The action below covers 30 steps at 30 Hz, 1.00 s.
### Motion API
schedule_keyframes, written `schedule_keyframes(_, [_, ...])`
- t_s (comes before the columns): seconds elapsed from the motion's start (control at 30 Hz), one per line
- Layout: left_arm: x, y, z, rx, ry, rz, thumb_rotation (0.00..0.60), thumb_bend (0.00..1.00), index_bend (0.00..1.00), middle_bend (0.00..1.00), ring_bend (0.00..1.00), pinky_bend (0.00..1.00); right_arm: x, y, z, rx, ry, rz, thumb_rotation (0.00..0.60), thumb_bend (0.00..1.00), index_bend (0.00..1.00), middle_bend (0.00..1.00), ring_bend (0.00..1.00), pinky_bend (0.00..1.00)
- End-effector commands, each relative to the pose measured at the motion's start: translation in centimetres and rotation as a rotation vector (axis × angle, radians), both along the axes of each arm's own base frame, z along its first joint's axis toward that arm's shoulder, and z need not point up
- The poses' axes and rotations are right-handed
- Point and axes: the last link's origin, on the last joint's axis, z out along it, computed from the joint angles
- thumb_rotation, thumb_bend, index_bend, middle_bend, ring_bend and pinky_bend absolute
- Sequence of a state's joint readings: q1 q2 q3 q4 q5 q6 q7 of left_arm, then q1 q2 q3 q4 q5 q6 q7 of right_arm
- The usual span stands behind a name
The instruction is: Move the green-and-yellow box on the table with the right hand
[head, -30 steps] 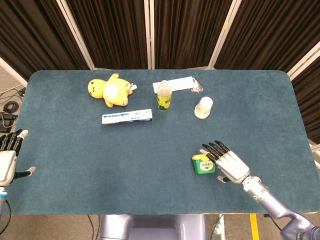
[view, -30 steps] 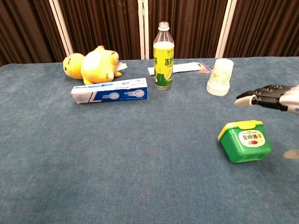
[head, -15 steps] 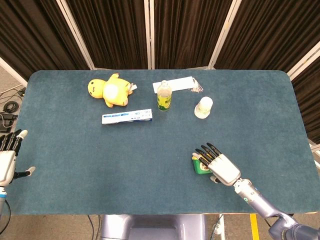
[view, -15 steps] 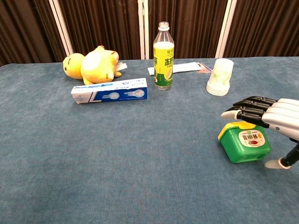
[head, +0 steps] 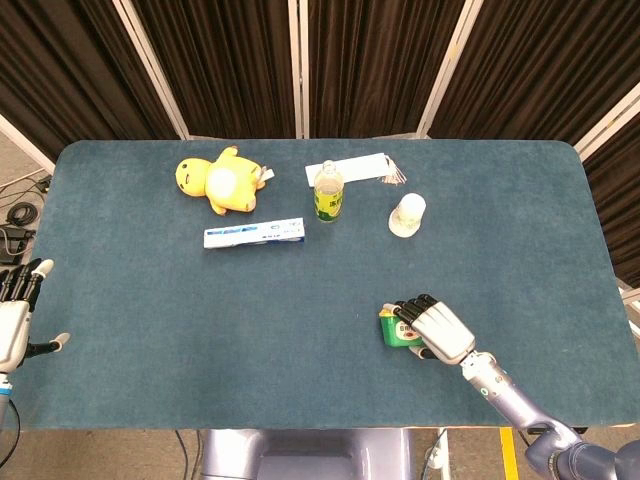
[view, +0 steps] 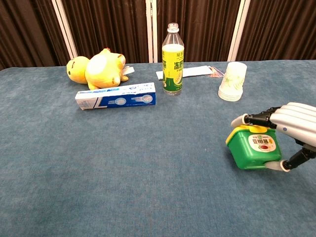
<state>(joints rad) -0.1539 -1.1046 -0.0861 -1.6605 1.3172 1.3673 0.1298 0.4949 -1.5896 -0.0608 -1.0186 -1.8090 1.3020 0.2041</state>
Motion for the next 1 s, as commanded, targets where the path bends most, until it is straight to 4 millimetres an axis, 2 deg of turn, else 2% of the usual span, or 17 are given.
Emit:
schedule_keyframes(0.03, [0.0,0.0,0.0,-0.001,-0.001,0.000,0.600,0.00,0.00,0.00,0.00,0.00,0.9,-0.4,0.9,0.059,-0.117,-0.075,0.600,0.54,0.42,0.47,0.41,0.34])
schedule_keyframes(0.27, [0.1,0.0,-0.1,-0.002,0.001,-0.002,0.600,0.00,0.00,0.00,0.00,0.00,3.6,-2.1,4.2,0.252,-0.212,-0.254,0.600,0.56,0.42,0.48,0.39,0.34])
schedule_keyframes(0.6, [0.1,0.0,-0.2,-0.004,0.004,-0.002,0.600,0.00,0.00,0.00,0.00,0.00,6.0,-4.2,7.4,0.447,-0.155,-0.479,0.600,0.68,0.44,0.45,0.35,0.34])
schedule_keyframes(0.87, [0.1,0.0,-0.3,-0.008,0.008,-0.001,0.600,0.00,0.00,0.00,0.00,0.00,5.7,-4.0,6.5,0.548,0.033,-0.545,0.600,0.68,0.44,0.42,0.32,0.34])
schedule_keyframes(1.0, [0.1,0.0,-0.2,-0.006,0.008,0.002,0.600,0.00,0.00,0.00,0.00,0.00,5.5,-4.1,6.0,0.577,0.069,-0.580,0.600,0.68,0.44,0.42,0.31,0.32])
